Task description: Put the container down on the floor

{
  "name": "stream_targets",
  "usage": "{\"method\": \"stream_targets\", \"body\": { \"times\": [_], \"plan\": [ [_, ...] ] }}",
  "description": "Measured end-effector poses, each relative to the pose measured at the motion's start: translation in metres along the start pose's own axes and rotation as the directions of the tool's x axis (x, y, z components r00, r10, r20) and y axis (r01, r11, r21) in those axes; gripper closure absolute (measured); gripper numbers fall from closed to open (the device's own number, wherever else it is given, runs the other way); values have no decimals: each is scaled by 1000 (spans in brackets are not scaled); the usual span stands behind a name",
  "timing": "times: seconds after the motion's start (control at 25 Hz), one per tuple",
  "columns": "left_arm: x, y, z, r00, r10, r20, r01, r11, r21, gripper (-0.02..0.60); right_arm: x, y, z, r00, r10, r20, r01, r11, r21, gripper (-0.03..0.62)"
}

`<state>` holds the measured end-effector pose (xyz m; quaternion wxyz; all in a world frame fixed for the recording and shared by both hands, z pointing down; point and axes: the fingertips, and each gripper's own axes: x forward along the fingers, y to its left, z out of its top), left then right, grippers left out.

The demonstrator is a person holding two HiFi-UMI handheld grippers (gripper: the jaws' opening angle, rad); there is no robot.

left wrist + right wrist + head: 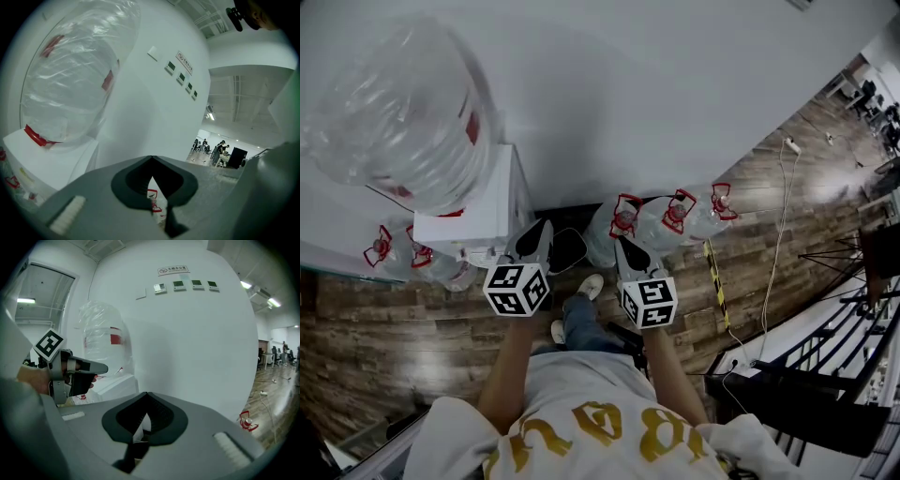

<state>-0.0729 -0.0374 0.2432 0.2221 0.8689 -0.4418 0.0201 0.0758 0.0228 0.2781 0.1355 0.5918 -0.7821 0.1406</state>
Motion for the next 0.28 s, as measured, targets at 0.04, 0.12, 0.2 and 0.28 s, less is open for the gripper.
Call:
{"method": "stream_targets", "body": {
  "times": [0.04,0.12,0.2,0.28],
  "plan": [
    [1,0,-1,1000,0,-2,0,1000,-2,581,0,-1,0,1000,0,0,0,1000,0,565],
    [2,0,-3,1000,-2,-7,2,1000,-3,581,0,-2,0,1000,-1,0,1,1000,1,565],
    [4,0,-4,1000,-5,-11,5,1000,-1,581,1,-4,0,1000,-4,0,4,1000,3,565],
    [6,0,-5,1000,-8,-14,8,1000,2,581,2,-5,0,1000,-6,-1,6,1000,4,565]
  ]
}}
